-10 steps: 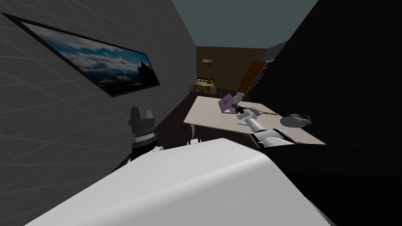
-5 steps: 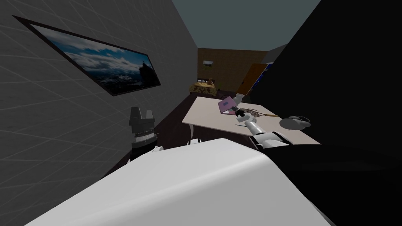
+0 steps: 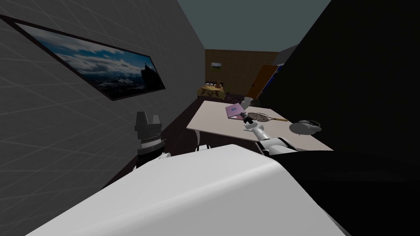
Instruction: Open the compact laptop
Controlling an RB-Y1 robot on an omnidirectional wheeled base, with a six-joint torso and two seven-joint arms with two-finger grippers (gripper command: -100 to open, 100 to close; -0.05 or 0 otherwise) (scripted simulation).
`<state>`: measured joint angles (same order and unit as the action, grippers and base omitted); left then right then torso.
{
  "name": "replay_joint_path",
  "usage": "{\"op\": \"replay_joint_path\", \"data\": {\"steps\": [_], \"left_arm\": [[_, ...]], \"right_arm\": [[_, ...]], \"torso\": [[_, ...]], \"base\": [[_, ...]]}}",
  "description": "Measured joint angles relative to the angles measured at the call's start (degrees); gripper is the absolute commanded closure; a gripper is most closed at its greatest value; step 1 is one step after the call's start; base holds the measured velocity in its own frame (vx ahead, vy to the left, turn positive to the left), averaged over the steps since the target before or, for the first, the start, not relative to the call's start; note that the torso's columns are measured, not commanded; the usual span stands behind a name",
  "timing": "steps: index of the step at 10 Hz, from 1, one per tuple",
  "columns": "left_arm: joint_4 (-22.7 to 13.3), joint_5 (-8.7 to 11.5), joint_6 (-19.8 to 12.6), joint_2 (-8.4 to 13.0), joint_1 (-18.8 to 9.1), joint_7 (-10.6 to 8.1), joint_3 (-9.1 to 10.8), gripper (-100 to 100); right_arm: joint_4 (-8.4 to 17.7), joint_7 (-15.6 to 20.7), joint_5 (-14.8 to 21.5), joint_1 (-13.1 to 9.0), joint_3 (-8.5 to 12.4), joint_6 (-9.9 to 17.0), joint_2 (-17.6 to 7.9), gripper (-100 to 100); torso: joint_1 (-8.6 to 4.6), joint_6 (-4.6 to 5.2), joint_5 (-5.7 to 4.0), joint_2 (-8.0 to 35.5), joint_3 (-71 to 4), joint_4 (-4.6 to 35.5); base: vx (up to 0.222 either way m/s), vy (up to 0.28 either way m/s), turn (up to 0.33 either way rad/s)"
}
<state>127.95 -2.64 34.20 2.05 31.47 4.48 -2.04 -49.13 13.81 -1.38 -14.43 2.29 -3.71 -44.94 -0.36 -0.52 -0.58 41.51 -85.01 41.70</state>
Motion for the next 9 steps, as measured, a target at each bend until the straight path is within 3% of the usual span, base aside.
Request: {"op": "replay_joint_path", "data": {"steps": [1,3,9], "left_arm": [[0.0,0.0,0.0,0.0,0.0,0.00,0.00,0],[0.0,0.0,0.0,0.0,0.0,0.00,-0.01,0],[0.0,0.0,0.0,0.0,0.0,0.00,-0.01,0]], "right_arm": [[-0.5,-0.2,0.0,0.6,0.6,-0.6,0.9,-100],[-1.1,-1.2,-1.5,0.1,-0.7,0.6,-1.4,-100],[-6.8,-3.7,-5.3,1.9,-3.0,5.6,-7.2,-100]], "torso": [[0.21,0.03,0.05,0.0,0.0,0.0],[0.60,0.44,0.60,0.6,0.3,0.5],[0.43,0.57,0.67,0.9,0.5,0.7]], "base": [[-0.025,-0.009,0.026],[-0.014,0.030,0.021],[-0.016,0.022,0.017]]}}
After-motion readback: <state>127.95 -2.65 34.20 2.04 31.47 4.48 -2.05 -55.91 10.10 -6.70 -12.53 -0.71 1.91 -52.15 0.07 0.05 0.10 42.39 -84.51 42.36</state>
